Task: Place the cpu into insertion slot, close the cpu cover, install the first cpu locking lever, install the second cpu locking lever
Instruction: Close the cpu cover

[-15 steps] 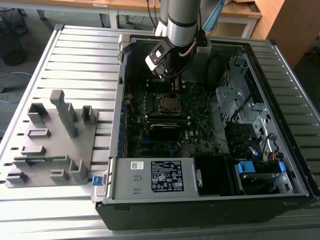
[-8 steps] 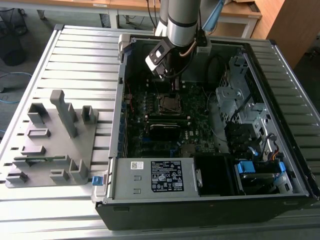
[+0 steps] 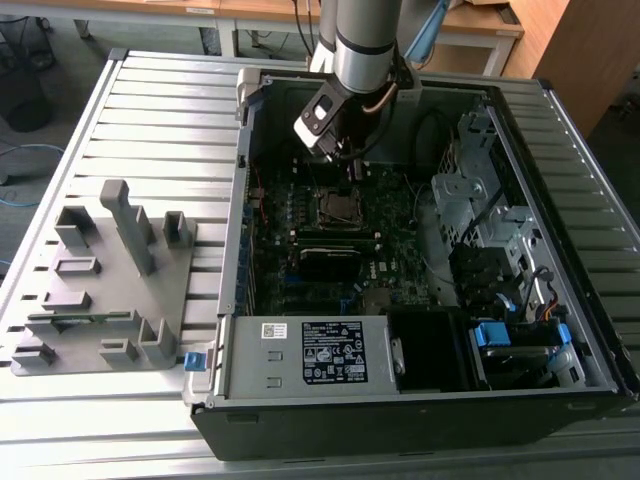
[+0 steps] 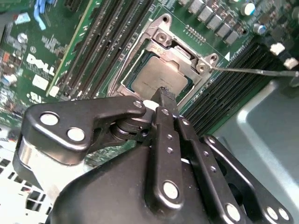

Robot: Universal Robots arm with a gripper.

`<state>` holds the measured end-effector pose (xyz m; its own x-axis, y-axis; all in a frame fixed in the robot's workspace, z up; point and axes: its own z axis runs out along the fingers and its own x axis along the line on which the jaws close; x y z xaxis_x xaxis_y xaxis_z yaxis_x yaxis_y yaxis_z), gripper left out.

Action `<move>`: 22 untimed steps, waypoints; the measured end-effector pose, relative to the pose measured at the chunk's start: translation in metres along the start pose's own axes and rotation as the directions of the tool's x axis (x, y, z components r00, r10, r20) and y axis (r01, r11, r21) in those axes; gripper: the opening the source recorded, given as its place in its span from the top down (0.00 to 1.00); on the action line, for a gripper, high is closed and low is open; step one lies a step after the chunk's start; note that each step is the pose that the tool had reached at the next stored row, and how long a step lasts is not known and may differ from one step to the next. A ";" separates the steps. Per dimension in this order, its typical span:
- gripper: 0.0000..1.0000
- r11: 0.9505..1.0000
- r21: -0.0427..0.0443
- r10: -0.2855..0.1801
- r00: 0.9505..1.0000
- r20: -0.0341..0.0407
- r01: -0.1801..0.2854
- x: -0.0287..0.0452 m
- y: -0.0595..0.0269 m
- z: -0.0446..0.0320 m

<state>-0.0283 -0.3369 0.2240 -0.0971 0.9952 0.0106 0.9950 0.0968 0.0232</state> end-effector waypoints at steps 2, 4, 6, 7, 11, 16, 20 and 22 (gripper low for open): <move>0.89 1.000 0.000 -0.001 1.000 0.000 0.001 0.0000 0.0000 0.0000; 0.89 1.000 0.000 -0.001 1.000 0.000 0.001 0.0000 0.0000 0.0000; 0.89 1.000 0.000 -0.005 1.000 0.000 0.005 0.0000 0.0000 0.0000; 0.89 1.000 0.000 -0.018 1.000 -0.001 0.018 0.0000 0.0000 0.0000; 0.89 0.996 0.001 -0.091 0.996 -0.002 0.091 0.0000 0.0000 0.0002; 0.89 0.989 0.001 -0.150 0.989 -0.004 0.150 0.0000 0.0000 0.0003; 0.89 0.989 0.001 -0.151 0.989 -0.004 0.151 0.0000 0.0000 0.0003; 0.89 0.986 0.001 -0.164 0.986 -0.004 0.164 0.0000 0.0000 0.0003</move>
<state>-0.0283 -0.3369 0.2237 -0.2594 0.9657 0.0107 0.9656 0.2591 0.0232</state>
